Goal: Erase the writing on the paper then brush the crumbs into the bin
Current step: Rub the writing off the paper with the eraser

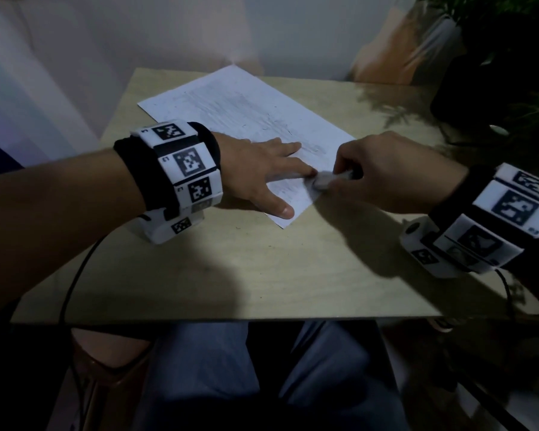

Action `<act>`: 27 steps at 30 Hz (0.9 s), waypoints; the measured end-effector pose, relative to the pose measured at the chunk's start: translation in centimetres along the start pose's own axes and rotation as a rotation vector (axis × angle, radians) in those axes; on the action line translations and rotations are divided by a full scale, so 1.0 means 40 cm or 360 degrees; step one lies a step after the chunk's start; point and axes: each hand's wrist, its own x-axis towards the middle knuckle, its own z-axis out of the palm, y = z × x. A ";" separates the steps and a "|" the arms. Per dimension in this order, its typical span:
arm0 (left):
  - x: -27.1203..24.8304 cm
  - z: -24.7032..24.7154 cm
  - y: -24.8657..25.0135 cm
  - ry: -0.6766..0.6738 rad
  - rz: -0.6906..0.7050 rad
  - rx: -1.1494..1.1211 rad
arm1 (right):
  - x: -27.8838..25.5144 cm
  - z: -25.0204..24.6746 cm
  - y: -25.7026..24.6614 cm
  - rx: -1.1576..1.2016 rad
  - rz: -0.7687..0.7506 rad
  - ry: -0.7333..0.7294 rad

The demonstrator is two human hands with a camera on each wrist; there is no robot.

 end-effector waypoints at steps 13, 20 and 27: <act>-0.010 -0.003 0.007 -0.0043 -0.0013 -0.0055 | -0.031 0.024 -0.035 -0.0038 -0.0160 0.0029; -0.011 -0.003 0.012 -0.0049 -0.0029 -0.0038 | -0.015 0.001 -0.005 -0.0001 -0.0045 0.0029; -0.010 -0.004 0.012 -0.0050 -0.0025 -0.0042 | -0.017 -0.004 -0.027 0.0143 -0.0157 -0.0159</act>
